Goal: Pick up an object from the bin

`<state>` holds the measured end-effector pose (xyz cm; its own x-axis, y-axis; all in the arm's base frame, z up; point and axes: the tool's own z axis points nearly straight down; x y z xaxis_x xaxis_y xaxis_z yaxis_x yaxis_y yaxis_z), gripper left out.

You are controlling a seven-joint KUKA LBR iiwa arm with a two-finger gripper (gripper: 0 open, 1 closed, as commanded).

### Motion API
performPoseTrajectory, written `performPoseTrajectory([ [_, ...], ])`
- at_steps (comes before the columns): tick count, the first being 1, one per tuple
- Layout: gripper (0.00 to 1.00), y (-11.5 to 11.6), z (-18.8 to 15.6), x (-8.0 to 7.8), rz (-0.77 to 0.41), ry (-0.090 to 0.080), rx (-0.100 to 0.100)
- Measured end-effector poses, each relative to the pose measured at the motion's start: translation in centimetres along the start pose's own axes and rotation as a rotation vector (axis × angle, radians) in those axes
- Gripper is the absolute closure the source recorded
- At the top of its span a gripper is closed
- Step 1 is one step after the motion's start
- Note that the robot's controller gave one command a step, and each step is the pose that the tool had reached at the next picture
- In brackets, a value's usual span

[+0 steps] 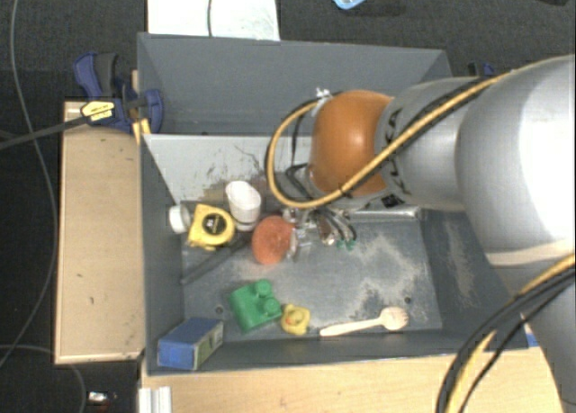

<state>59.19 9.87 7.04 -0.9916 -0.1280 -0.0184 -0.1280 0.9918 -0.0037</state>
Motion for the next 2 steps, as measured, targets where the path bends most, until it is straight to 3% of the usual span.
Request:
performPoseTrajectory([
  [1,1.0,-0.5,-5.8,0.7,-0.019,0.003,-0.001],
  [2,1.0,-1.1,-15.0,2.4,-0.073,0.006,-0.001],
])
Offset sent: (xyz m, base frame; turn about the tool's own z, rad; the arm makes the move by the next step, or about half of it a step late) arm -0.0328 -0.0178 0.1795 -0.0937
